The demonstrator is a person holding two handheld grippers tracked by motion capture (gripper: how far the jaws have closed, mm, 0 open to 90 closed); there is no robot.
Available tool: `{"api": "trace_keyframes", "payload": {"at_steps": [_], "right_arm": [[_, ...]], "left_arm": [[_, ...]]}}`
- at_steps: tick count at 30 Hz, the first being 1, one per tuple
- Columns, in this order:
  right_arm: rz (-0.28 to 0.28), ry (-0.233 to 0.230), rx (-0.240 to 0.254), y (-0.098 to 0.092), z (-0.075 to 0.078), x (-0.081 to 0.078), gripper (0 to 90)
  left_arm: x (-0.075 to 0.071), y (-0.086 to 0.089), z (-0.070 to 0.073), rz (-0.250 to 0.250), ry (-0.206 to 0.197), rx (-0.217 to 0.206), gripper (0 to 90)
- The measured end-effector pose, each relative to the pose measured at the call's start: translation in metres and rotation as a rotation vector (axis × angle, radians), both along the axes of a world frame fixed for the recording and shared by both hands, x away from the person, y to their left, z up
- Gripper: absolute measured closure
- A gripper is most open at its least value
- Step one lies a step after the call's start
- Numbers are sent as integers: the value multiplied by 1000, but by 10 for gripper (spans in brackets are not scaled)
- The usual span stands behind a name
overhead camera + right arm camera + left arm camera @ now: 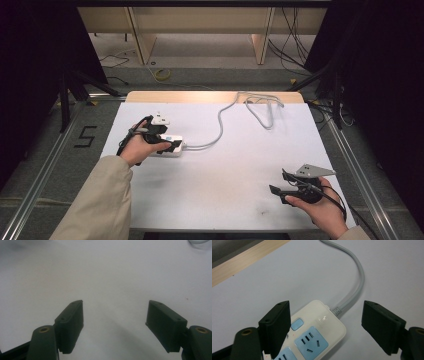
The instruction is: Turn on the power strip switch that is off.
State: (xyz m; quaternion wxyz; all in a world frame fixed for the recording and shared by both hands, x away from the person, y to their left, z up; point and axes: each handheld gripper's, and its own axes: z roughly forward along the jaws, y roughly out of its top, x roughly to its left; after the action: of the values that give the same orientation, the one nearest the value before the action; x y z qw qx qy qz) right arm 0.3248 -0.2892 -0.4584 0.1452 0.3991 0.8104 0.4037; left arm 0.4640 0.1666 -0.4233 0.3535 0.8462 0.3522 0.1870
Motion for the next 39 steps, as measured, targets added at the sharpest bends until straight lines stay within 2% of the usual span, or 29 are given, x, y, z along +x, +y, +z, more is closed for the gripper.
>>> {"api": "trace_keyframes", "payload": {"at_steps": [11, 14, 18, 25, 35, 39], "right_arm": [[0, -4, 1, 0, 0, 0, 302], [0, -4, 0, 0, 0, 0, 302], [-1, -5, 0, 0, 0, 0, 302], [-2, -5, -1, 0, 1, 0, 301], [-2, -6, 1, 0, 1, 0, 301], [-1, -7, 0, 0, 1, 0, 301]], "left_arm": [[-17, -5, 4, -21, -43, 6, 232], [-21, -5, 3, -19, -46, -2, 232], [-26, -4, 0, -38, -41, 20, 231], [-37, -4, -2, -53, -44, 29, 227], [-50, 3, -5, -31, -58, -22, 229], [-54, 5, -8, -27, -62, -25, 227]]}}
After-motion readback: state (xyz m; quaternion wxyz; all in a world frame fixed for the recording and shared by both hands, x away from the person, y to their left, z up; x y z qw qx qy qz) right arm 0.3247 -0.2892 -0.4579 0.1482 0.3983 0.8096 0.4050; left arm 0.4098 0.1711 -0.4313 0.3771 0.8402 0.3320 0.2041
